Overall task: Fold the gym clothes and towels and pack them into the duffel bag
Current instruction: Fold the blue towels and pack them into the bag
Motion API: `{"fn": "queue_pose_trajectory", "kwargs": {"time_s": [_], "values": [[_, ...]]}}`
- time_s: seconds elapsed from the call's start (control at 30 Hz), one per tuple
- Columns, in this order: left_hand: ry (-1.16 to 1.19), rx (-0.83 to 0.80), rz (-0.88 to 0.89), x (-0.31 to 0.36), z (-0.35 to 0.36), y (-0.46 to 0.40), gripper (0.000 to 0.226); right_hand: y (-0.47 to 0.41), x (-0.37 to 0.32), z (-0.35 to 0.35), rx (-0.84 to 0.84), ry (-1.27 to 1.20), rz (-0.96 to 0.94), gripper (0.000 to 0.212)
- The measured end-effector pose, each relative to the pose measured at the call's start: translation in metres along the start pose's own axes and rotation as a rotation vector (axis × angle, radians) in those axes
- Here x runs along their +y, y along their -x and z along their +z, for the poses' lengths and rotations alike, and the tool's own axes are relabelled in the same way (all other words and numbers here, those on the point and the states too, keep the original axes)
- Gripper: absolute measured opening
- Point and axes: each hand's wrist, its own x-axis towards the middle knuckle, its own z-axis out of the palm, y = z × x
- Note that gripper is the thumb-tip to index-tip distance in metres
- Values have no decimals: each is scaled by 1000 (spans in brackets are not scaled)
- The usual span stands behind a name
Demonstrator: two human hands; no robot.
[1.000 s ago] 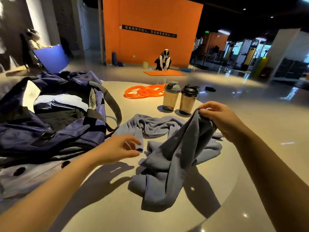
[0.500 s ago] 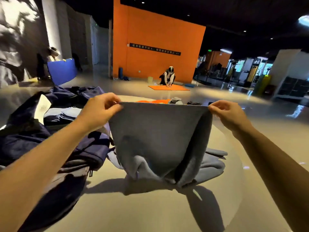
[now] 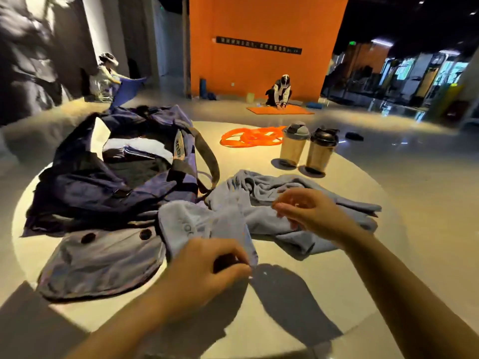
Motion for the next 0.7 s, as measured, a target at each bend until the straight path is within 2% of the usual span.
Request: {"fn": "queue_pose_trajectory", "kwargs": {"time_s": [0.07,0.13,0.27,0.33,0.43,0.5,0.57,0.6,0.7], "values": [[44,-24,-55,-13,32,25,19,25,11,29,-51,-53,16,4],[-13,-7,-37,-19,52,42,28,44,22,55,-77,-80,-9,8],[28,-41,-8,-17,54,60,40,63,33,82,-95,-68,-69,17],[26,-32,-8,-19,49,66,37,67,33,88,-144,-30,-103,23],[-62,131,3,-25,33,70,22,74,35,96,-187,138,-165,15],[-92,148,-26,-33,19,69,18,83,35,95,-177,243,-138,32],[-168,62,-51,-44,7,67,22,94,35,86,-159,335,-61,70],[-233,11,-54,-51,3,65,26,101,35,82,-179,369,-26,82],[-319,-110,-103,-67,-3,55,42,118,28,71,-279,451,29,91]]}}
